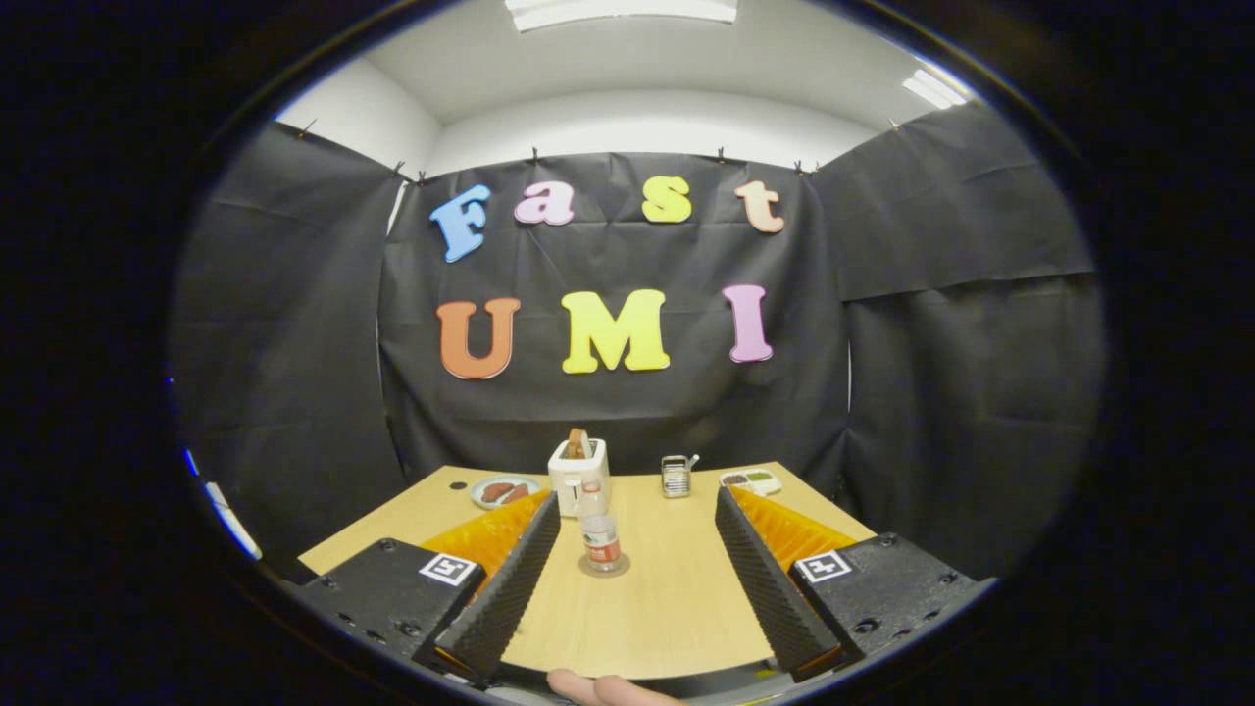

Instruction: Take the bottle from table, then pour the juice into the cup, finally place the bottle on the coaster

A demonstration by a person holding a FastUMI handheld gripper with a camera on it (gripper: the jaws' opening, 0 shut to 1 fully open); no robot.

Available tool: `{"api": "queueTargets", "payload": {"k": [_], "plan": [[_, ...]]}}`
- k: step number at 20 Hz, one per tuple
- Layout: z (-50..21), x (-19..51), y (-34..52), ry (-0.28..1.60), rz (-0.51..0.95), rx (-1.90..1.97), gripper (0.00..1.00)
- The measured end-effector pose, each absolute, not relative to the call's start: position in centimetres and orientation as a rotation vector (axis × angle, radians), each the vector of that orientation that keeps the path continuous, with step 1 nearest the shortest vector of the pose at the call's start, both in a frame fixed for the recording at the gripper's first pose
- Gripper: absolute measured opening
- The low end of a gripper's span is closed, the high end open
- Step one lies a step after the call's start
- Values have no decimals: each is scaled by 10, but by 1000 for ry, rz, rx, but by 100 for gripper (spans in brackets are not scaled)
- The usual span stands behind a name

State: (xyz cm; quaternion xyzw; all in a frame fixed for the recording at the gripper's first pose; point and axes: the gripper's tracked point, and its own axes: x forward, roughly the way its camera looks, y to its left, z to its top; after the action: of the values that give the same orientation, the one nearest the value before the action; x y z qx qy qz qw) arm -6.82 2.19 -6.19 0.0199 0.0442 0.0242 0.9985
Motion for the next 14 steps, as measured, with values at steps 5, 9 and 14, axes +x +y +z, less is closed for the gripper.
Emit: {"api": "queueTargets", "payload": {"k": [5,9,14], "plan": [[-61,-71,22,76,53,35,100],[-60,-73,20,72,52,30,100],[-67,-77,23,79,59,22,100]]}}
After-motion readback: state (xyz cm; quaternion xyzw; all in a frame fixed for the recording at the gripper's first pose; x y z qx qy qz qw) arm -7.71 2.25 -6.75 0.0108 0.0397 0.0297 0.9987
